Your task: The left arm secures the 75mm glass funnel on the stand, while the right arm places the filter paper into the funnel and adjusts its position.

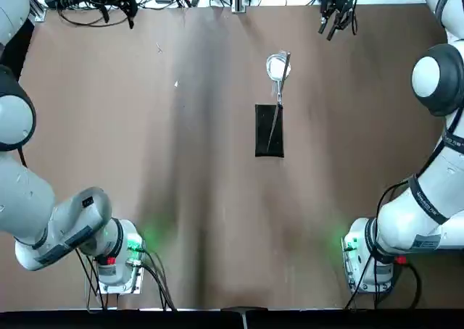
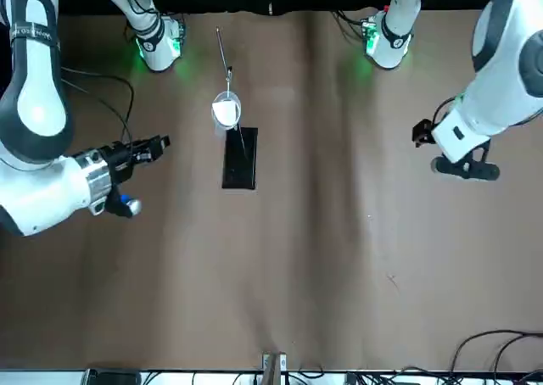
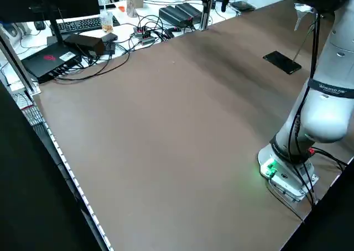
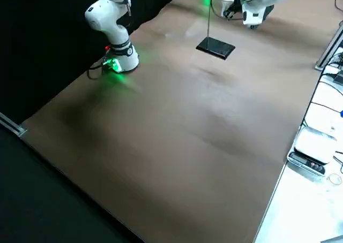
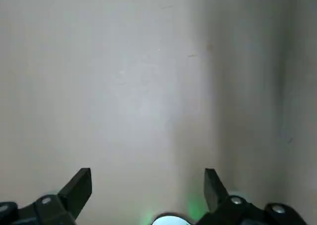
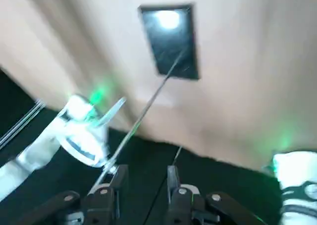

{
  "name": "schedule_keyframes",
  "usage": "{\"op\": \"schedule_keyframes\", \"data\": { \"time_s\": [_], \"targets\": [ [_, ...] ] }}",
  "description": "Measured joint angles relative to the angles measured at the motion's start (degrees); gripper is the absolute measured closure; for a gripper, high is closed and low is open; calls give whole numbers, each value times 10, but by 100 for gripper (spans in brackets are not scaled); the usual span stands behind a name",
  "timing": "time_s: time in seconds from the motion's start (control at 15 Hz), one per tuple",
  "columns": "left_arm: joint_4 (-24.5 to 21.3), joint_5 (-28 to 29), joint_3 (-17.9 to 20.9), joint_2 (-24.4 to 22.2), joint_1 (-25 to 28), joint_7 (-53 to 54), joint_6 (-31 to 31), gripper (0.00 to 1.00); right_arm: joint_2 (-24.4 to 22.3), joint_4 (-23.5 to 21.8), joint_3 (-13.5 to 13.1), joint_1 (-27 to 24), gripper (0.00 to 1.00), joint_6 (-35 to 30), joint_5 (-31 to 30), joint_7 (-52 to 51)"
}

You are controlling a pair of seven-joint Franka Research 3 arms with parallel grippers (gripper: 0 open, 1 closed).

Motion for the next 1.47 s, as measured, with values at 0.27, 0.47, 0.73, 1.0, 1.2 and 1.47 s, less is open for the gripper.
{"op": "schedule_keyframes", "data": {
  "time_s": [0.27, 0.47, 0.73, 1.0, 1.2, 1.47],
  "targets": [
    [4, 7, -4, -1, 0, -11, 0, 0, -4, 12, 0, -8, 62, 43, -120, -22],
    [19, 9, -4, -2, -3, -29, 1, 0, -18, 17, 0, -19, 62, 48, -197, -61],
    [33, 4, 74, -16, -68, -58, 1, 0, -48, 19, 0, -33, 62, 77, -295, -102],
    [36, -90, 274, -54, -220, -66, 1, 0, -74, 18, 0, -46, 62, 81, -301, -150],
    [31, -104, 324, -81, -251, -66, -1, 0, -99, 17, 1, -49, 61, 81, -301, -157],
    [15, -104, 326, -88, -251, -64, -1, 0, -191, -69, -41, -2, 61, 131, -303, -166]
  ]
}}
